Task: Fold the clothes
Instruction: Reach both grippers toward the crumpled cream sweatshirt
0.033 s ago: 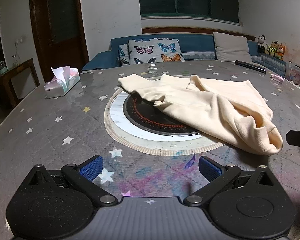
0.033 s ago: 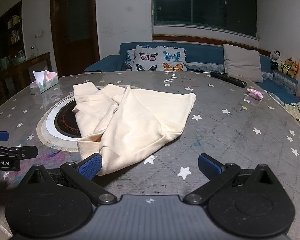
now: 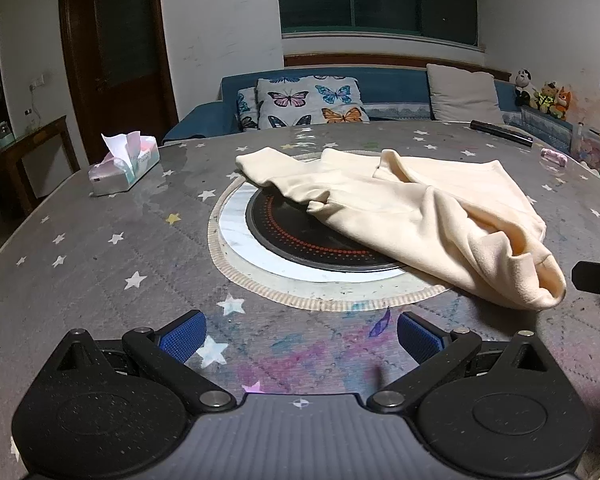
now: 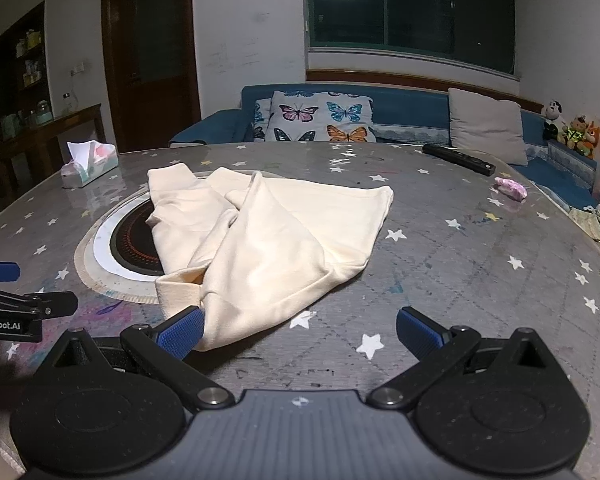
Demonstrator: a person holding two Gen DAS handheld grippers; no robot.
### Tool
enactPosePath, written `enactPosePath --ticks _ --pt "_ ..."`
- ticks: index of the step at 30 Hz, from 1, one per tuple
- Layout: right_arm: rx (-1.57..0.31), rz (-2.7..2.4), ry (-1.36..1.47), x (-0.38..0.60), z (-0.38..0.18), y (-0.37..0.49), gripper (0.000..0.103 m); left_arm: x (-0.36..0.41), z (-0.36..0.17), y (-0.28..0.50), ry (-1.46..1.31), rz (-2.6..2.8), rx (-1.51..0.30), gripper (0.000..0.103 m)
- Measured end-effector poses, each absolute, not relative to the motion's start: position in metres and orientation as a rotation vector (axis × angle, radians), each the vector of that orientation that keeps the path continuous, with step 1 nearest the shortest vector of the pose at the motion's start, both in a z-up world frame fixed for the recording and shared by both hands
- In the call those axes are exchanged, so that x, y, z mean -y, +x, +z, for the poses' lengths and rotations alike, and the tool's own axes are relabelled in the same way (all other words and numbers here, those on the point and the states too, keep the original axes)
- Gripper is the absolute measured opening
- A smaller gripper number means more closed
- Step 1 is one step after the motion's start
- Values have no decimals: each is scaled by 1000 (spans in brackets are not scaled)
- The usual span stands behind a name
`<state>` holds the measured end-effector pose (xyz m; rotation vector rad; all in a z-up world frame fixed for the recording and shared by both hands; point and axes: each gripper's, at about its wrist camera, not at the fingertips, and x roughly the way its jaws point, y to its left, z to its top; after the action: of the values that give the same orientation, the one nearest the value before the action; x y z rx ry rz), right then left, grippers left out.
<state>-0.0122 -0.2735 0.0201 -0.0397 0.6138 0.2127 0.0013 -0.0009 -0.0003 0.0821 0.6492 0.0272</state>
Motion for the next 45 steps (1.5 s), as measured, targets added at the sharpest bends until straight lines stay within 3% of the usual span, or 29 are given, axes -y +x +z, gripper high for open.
enactPosePath --ticks 19,25,27,31,35,37,40,42,45 --pt "-628 217 -30 279 23 15 103 19 12 49 14 -38 -688 101" --pt "-620 214 -35 282 26 31 102 27 21 73 -19 -87 -704 85" --pt "-621 209 -34 284 26 37 102 32 25 86 -33 -113 -711 74" --pt "-627 197 -28 291 25 46 102 50 31 116 -35 -167 -723 69" --pt "-636 192 -20 298 25 57 100 67 28 147 -21 -197 -766 54" --pt "-639 188 -22 301 24 61 99 73 21 158 -10 -213 -794 52" --pt "-644 192 -22 305 26 69 99 78 9 169 -3 -250 -841 34" --pt "-648 202 -18 308 27 75 97 77 1 172 -13 -267 -861 11" --pt "-655 225 -17 307 31 86 92 67 -2 164 -58 -296 -848 6"
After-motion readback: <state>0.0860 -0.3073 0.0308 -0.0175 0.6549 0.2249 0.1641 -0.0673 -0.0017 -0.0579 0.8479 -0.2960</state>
